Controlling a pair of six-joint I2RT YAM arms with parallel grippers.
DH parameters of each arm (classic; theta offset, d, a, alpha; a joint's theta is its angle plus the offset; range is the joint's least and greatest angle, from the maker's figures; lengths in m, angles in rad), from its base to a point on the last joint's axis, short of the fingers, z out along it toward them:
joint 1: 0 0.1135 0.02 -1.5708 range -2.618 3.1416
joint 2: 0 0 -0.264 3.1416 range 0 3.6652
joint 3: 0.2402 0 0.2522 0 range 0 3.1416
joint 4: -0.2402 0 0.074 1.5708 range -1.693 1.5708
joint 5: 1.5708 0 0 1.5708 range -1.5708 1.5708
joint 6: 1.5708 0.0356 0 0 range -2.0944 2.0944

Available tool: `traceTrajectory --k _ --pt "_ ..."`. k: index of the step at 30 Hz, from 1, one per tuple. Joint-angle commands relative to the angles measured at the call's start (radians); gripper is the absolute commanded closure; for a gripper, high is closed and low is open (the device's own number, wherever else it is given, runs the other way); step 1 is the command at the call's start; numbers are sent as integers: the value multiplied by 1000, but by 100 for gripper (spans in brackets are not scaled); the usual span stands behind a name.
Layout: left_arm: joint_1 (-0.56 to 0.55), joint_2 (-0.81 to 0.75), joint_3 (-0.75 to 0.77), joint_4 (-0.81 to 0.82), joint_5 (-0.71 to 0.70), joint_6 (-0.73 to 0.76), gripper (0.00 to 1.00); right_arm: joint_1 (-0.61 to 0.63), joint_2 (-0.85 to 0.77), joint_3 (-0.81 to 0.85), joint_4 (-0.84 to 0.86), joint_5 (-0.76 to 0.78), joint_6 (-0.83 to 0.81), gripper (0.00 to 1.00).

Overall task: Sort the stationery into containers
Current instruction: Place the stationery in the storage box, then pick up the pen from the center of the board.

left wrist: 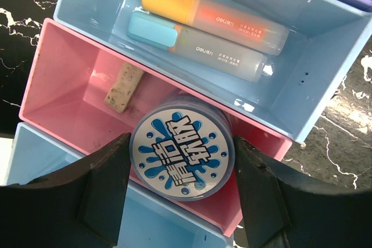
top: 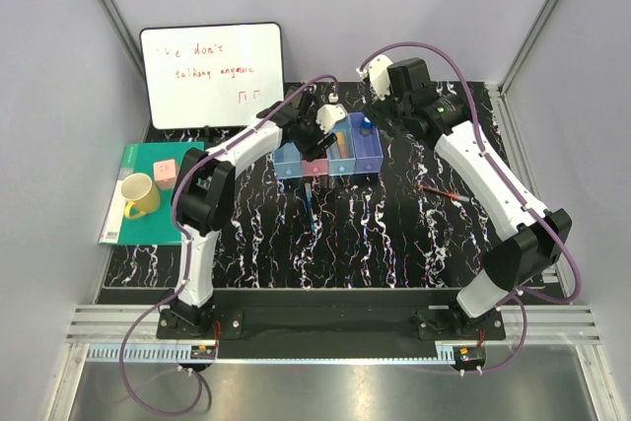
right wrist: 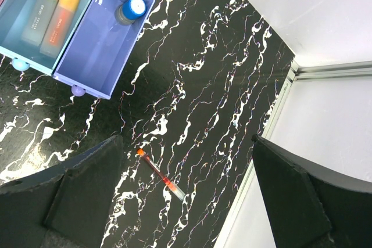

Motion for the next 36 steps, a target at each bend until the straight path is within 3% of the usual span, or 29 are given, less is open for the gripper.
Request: traceTrajectory --k 1,3,12,21,30,36 --pt "-3 -1 -1 50 16 9 59 -8 -33 28 28 9 5 0" --pt "-3 -6 -1 56 11 6 51 -8 -40 20 28 11 6 0" --pt "-4 -52 22 77 1 -22 39 -6 -47 22 28 9 5 0" --pt "-7 -53 30 97 -12 -43 17 -9 -73 12 28 9 8 0" --pt "-6 -127 31 130 -19 -79 16 -9 -90 -11 28 21 0 0" --pt "-6 -347 -30 107 -12 -102 15 -26 -141 -208 16 -8 -18 1"
